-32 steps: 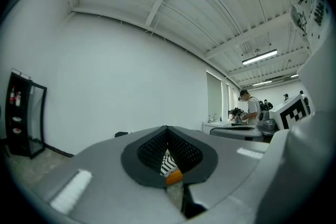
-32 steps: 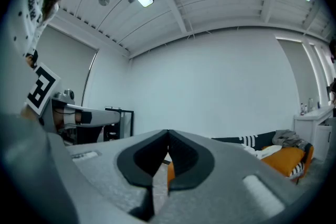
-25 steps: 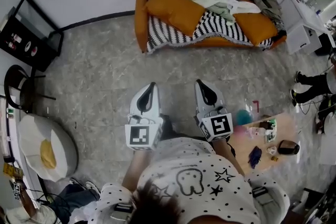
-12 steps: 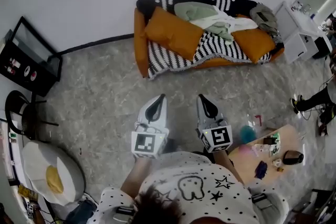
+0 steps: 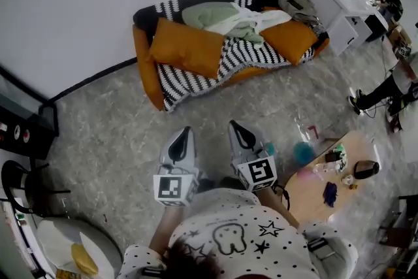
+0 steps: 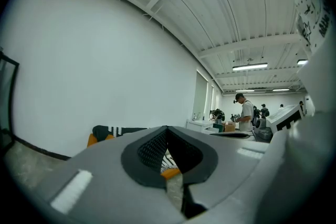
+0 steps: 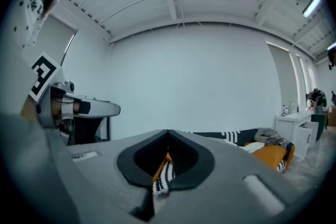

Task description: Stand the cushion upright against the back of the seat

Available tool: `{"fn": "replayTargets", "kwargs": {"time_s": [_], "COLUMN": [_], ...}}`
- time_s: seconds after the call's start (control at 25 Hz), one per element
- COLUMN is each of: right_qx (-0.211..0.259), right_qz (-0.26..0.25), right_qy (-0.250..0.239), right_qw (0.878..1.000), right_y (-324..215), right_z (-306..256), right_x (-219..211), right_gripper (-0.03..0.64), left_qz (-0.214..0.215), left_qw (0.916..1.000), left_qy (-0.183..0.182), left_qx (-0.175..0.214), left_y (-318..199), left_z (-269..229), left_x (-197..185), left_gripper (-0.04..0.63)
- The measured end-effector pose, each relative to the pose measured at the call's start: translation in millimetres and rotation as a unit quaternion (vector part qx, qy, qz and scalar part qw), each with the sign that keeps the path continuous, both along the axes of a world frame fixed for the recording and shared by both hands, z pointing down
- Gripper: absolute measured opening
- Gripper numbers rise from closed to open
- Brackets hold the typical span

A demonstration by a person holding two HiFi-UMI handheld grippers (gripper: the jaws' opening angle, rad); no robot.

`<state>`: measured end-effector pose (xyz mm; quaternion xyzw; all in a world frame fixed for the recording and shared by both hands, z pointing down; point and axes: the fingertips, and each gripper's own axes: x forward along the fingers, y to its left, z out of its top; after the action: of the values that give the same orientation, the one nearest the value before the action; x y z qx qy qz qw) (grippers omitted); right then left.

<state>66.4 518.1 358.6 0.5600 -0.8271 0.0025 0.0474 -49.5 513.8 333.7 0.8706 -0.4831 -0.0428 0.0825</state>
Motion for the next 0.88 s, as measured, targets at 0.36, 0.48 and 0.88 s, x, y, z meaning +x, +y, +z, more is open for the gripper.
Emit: {"fn": "replayTargets", "kwargs": {"time_s": [0.36, 0.48, 0.88], "right_qx": [-0.003, -0.007, -0.005], "right_qz": [0.030, 0.032, -0.019], "right_qy": [0.003, 0.003, -0.007], "right_qw": [1.000, 0.999, 1.000], "right_y": [-10, -17, -83], "right_z": [-1, 2, -4], "right_x": [24, 35, 49], "right_gripper": [-0.002, -0.002, -0.002], "left_qz": [0.029, 0.032, -0.027], "left_qw": [0.9995, 0.9994, 0.9996], "left_qy": [0.009, 0.016, -0.004], "left_qx": [0.000, -0.006, 0.009], "left_y": [-22, -29, -70], "left_z": [-1, 1, -12], "left_x": [27, 39, 48], "left_gripper": [-0.005, -0.005, -0.003]}}
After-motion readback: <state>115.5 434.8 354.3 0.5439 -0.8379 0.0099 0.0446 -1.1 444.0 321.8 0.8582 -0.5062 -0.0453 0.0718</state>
